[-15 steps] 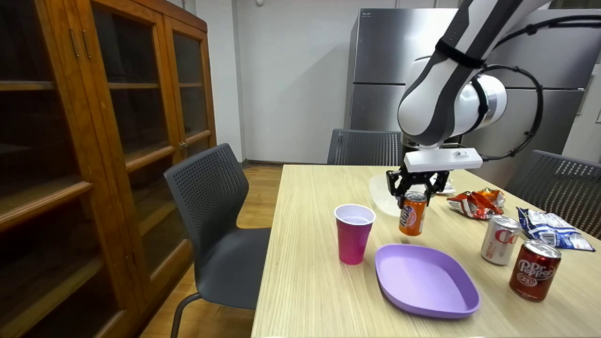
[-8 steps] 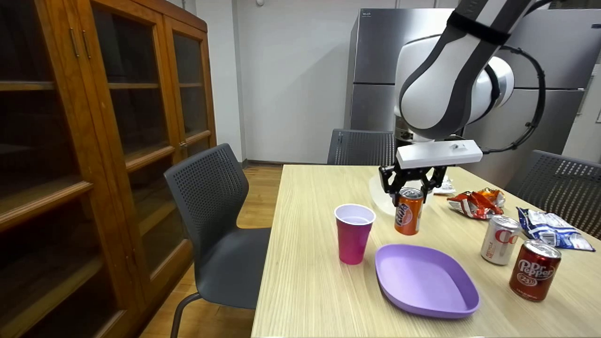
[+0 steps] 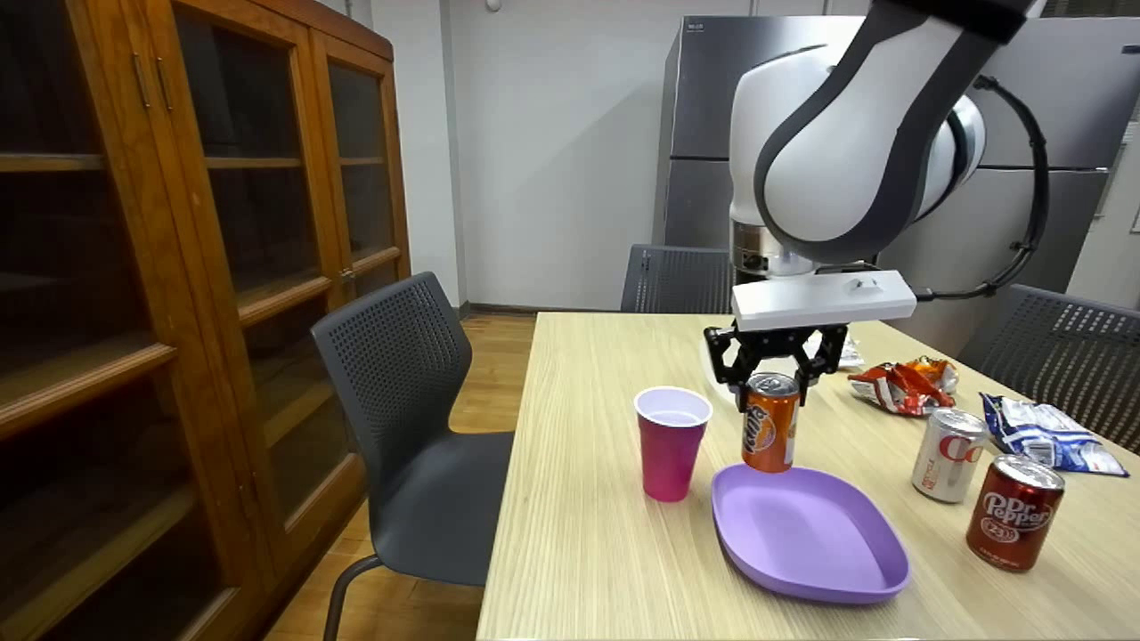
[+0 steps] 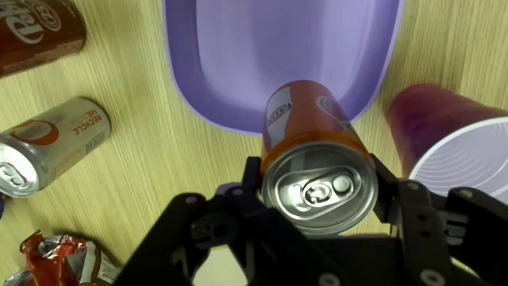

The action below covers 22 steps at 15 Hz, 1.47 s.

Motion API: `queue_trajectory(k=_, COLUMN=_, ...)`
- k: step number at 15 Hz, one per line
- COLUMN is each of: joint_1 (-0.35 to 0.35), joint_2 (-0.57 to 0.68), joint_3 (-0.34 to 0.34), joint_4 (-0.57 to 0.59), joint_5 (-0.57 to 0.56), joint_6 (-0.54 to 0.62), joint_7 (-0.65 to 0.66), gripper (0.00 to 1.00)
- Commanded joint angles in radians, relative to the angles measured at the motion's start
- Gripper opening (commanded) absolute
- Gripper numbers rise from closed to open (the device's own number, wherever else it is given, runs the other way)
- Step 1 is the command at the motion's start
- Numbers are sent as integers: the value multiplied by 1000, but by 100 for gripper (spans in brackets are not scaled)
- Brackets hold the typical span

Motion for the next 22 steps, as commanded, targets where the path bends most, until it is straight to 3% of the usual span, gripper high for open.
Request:
queue_trajectory(k=1, joint_1=-19, joint_2=-65, joint_3=48, joint_4=-53, joint_5=-19, joint_6=-48, joint_7=78, gripper=39)
queue_trajectory(k=7, joint_1=-32, joint_2=-45, joint_3=86, joint_4=-66, joint_5=-1, joint_6=-55, joint_7=125, gripper=39)
queue_trajectory(k=22, joint_1=-59, joint_2=18, joint_3=124, joint_4=-55, joint_5=61, joint_6=-44, joint_7=91, gripper=39)
